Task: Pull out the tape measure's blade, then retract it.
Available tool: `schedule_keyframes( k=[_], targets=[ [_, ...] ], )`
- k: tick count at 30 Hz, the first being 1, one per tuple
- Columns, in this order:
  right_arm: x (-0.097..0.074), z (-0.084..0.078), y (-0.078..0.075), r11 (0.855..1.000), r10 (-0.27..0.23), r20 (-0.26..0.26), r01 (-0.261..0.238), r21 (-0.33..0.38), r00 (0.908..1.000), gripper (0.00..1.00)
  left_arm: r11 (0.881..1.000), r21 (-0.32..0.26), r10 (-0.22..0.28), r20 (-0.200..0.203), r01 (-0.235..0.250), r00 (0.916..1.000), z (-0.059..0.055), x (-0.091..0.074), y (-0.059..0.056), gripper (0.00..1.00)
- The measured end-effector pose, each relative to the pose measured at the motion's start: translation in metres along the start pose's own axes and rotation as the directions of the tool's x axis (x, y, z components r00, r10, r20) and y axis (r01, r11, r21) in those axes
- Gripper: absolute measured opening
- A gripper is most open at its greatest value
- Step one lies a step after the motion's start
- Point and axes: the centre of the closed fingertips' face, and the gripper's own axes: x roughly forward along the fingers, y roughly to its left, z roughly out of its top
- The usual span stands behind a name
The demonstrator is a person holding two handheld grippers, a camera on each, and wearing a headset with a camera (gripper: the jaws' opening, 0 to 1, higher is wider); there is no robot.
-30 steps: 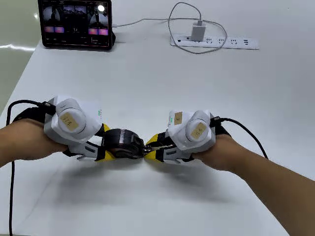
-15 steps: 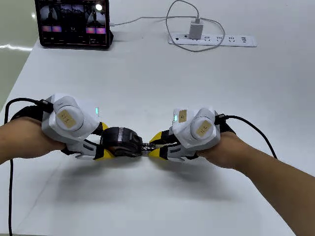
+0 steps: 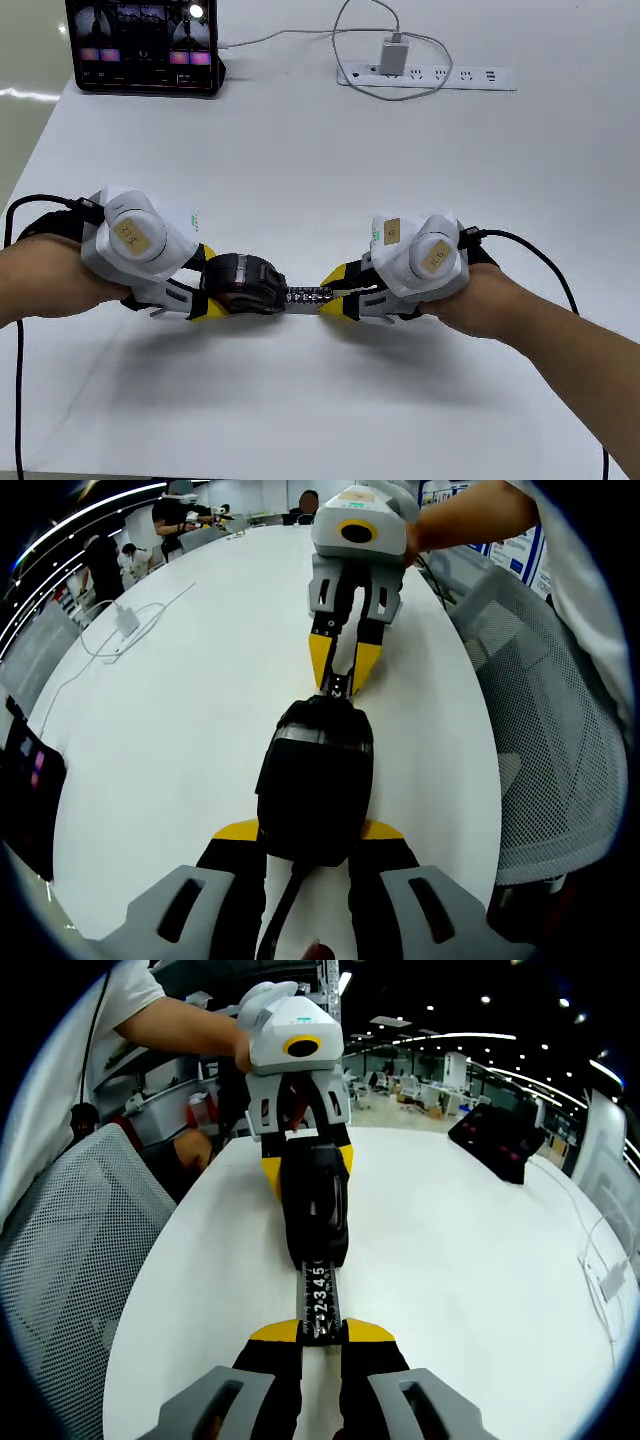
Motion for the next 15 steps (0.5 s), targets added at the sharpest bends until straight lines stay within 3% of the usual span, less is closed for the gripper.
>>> schedule_keyframes(
  k=[15],
  targets=[
    [-0.016, -0.014, 0.000, 1.000, -0.016, -0.022, 0.016, -0.004, 0.9996, 0.10, 1.000, 0.003, -0.002, -0.005, 0.002, 1.0000, 0.000, 0.000, 0.000, 0.26]
  ],
)
